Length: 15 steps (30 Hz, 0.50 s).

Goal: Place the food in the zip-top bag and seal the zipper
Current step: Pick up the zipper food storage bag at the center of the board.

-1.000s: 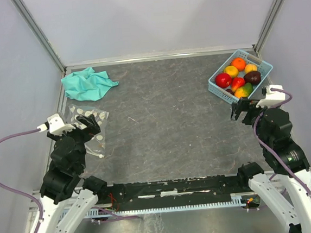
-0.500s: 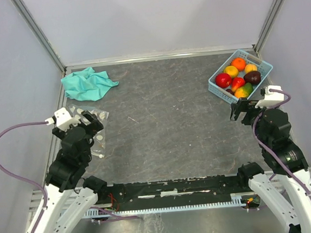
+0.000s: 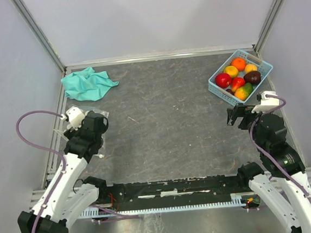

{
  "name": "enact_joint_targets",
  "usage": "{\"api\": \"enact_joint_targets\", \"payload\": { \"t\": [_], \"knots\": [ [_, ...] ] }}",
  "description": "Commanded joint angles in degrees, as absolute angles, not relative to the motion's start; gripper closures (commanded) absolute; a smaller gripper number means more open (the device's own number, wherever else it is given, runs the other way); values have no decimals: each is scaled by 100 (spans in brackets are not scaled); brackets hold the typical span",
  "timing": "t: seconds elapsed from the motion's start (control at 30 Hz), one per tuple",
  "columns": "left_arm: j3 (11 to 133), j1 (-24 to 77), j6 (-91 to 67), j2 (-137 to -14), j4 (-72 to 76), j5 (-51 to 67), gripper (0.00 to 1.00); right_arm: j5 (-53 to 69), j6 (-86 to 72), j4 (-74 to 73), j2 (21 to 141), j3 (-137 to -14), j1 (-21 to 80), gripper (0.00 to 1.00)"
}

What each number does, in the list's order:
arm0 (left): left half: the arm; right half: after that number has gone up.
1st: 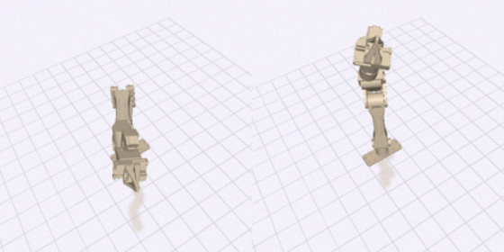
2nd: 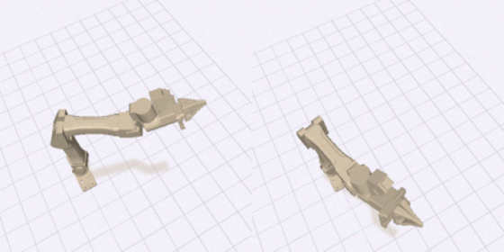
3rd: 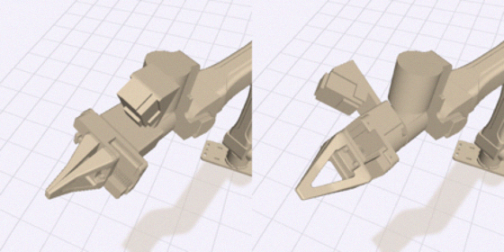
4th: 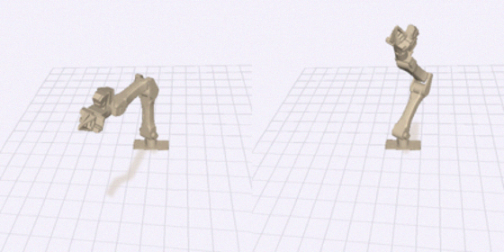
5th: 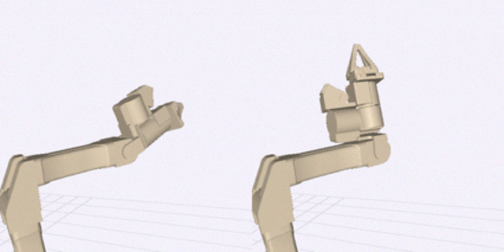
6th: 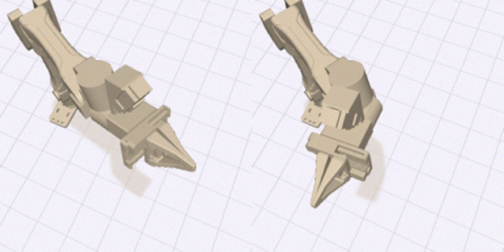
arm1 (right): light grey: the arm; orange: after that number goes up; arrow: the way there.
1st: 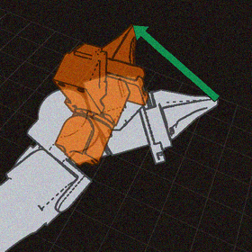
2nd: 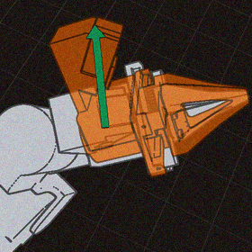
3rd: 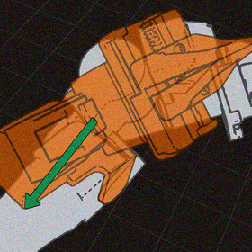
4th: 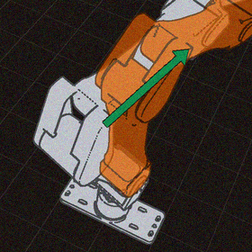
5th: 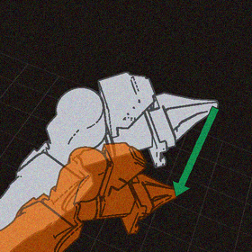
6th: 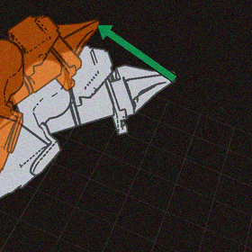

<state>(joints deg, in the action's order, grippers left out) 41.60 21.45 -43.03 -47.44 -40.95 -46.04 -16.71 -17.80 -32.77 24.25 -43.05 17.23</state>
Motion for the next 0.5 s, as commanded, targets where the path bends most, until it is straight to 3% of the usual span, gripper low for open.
{"api": "enact_joint_targets", "payload": {
  "t": [0.0,0.17,0.47],
  "knots": [
    [3991,1055,-4729,-4813,-3642,-3946,1,-1685,-1806,-2929,2293,-4210,1923,1],
    [3773,-274,-4519,-4948,-3477,-3330,3,-1807,-1719,-2897,2189,-4136,2154,1],
    [3644,-1556,-4630,-5125,-3390,-2593,5,-2032,-1662,-2793,2035,-4027,2530,1]
  ]
}}
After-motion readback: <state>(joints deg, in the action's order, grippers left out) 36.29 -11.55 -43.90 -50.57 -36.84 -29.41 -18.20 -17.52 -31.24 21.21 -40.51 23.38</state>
